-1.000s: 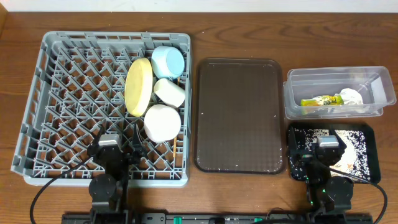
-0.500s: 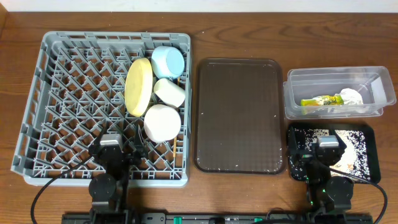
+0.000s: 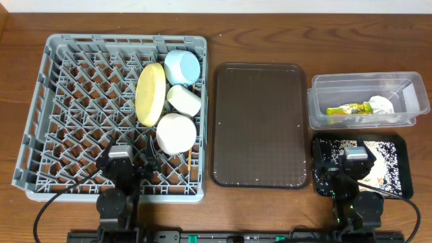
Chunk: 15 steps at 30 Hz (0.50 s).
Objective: Sort waste into correct bins and load items into the dishwasher rack
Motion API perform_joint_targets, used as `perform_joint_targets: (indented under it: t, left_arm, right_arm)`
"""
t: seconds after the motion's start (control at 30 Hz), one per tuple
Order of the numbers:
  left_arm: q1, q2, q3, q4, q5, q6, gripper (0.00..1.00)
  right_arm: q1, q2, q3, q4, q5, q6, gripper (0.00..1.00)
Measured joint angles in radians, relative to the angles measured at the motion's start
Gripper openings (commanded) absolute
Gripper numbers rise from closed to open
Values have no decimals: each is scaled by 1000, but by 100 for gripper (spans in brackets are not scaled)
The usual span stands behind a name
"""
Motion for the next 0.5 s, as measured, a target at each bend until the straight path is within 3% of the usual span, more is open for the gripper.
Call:
perform_joint_targets:
  t: [0.5]
  left_arm:
    - [0,0,0,0,0,0,92]
  right_arm:
    - [0,0,0,0,0,0,99]
